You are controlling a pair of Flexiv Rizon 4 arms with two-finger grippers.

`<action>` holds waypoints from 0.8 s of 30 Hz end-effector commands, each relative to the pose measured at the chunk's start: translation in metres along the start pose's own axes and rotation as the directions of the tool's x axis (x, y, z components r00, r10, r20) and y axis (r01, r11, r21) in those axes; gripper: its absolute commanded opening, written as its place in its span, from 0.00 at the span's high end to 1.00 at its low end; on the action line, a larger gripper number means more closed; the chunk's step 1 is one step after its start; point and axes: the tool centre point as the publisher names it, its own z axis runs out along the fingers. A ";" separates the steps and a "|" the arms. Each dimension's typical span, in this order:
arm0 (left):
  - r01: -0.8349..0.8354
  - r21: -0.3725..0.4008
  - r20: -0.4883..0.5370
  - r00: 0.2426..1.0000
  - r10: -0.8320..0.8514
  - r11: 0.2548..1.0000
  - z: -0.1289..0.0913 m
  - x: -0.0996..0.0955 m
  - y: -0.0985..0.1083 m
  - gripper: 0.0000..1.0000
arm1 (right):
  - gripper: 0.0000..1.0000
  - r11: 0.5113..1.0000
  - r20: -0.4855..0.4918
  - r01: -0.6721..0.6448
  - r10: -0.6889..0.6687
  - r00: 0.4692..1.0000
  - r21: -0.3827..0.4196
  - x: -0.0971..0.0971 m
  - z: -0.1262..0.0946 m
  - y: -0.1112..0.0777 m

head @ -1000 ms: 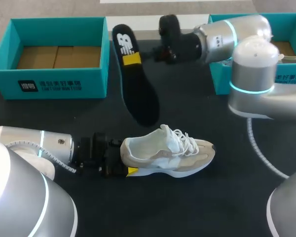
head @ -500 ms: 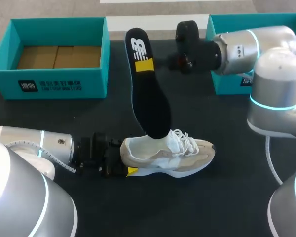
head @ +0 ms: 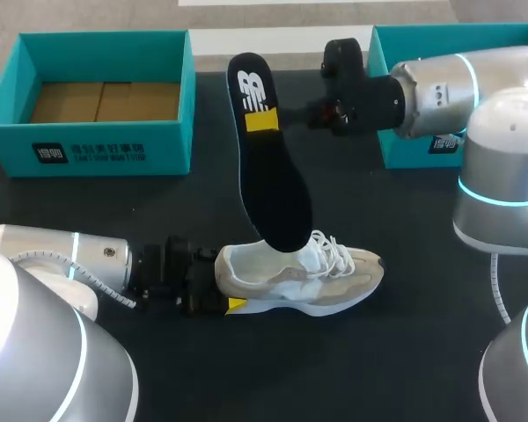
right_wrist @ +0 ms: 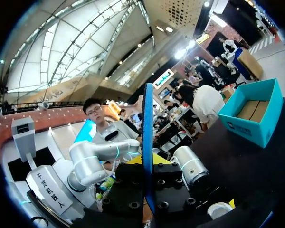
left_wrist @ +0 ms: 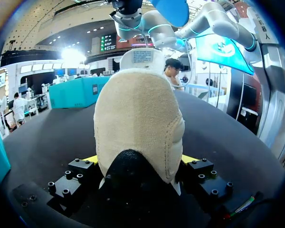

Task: Take the shoe out of the shoebox, open the shoe tongue, remove and reinsert the insole, then place the shoe into the shoebox

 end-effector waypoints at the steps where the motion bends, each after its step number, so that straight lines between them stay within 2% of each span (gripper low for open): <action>1: 0.001 -0.002 0.003 1.000 0.000 1.000 0.001 0.001 0.001 1.00 | 1.00 1.000 0.004 -0.001 0.001 1.000 0.001 0.000 0.001 0.000; 4: 0.001 -0.002 0.003 1.000 0.000 1.000 0.001 0.001 0.001 1.00 | 1.00 1.000 0.088 0.005 -0.002 0.996 -0.029 0.007 -0.012 -0.003; 8: 0.001 -0.002 0.003 1.000 0.000 1.000 0.001 0.001 0.001 1.00 | 1.00 1.000 0.138 0.002 0.001 0.990 -0.023 0.018 -0.025 -0.003; 15: 0.001 -0.002 0.003 1.000 0.000 1.000 0.001 0.001 0.001 1.00 | 1.00 0.999 0.122 -0.037 0.037 0.992 -0.007 0.027 -0.037 -0.006; 24: 0.001 -0.002 0.003 1.000 0.000 1.000 0.001 0.001 0.001 1.00 | 1.00 0.999 0.140 -0.043 0.048 0.989 -0.033 0.049 -0.037 -0.009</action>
